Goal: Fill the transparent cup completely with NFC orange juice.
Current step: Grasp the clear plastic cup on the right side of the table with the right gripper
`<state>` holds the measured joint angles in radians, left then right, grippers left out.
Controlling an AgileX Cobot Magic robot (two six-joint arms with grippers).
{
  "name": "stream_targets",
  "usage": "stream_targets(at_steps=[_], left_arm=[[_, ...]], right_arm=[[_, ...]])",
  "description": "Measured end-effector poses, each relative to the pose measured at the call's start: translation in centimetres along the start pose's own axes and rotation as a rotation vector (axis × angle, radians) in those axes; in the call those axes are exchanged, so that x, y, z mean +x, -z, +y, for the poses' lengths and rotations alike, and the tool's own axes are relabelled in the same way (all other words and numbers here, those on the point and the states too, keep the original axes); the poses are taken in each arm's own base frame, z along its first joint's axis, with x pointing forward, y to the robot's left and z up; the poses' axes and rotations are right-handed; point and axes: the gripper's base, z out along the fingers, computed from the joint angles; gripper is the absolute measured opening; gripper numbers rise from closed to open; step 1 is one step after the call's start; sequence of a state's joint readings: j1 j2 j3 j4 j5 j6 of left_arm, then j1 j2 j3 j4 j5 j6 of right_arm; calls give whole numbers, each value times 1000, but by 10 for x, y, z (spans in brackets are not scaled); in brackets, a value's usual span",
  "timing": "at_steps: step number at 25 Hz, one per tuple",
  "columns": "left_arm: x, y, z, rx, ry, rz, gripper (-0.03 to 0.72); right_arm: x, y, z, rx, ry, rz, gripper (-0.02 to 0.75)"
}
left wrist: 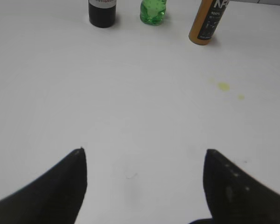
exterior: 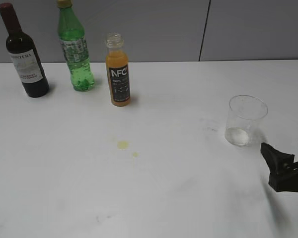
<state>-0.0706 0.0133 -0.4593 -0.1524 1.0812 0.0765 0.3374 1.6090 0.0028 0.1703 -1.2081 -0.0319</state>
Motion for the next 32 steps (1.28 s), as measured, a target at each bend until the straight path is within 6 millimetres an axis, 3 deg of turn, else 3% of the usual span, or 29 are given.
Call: stream_targets(at_steps=[6, 23, 32], left_arm=[[0, 0, 0, 0, 0, 0, 589], [0, 0, 0, 0, 0, 0, 587], [0, 0, 0, 0, 0, 0, 587]], right_arm=[[17, -5, 0, 6, 16, 102, 636], [29, -8, 3, -26, 40, 177, 634], [22, -40, 14, -87, -20, 124, 682]])
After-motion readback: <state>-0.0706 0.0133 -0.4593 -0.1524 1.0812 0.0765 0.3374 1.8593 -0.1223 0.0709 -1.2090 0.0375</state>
